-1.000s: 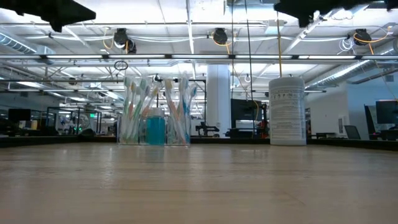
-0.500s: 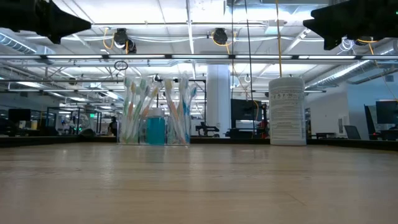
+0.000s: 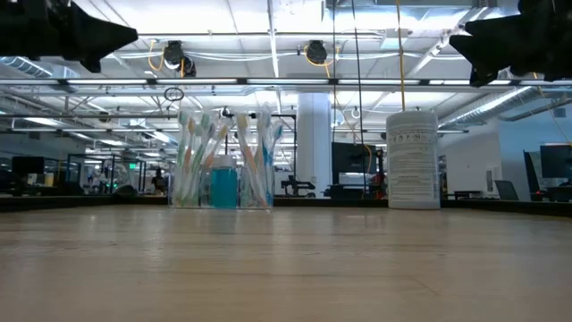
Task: Pick & Place toothbrushing station
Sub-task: Return to Home Position
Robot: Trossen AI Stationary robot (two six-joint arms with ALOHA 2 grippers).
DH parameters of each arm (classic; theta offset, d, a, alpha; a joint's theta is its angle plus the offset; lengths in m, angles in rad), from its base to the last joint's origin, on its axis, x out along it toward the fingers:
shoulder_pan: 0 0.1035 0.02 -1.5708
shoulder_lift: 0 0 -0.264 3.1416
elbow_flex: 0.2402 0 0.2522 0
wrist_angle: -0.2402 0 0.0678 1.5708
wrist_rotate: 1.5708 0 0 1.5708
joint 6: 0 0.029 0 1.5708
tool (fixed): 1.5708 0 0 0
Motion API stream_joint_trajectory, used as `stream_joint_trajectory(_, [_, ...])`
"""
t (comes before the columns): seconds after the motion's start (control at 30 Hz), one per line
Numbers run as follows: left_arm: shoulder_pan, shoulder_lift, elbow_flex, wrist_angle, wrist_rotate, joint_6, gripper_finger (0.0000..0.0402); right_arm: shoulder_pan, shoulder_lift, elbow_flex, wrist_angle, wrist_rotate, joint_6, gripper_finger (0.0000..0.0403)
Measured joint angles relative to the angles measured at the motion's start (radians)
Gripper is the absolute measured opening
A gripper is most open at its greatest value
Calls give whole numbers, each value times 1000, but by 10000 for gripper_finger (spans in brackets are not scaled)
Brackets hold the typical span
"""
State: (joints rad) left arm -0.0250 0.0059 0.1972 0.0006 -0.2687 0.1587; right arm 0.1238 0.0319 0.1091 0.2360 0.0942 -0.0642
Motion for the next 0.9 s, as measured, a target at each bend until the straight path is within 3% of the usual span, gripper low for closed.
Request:
stream_joint_trajectory(0.23, [0,0,-182,250,40,-21,40,0,-25,-37,39,-18,1,146])
stream_joint_trajectory(0.9, [-1,11,-183,203,41,-110,40,0,-24,-66,-28,-18,50,146])
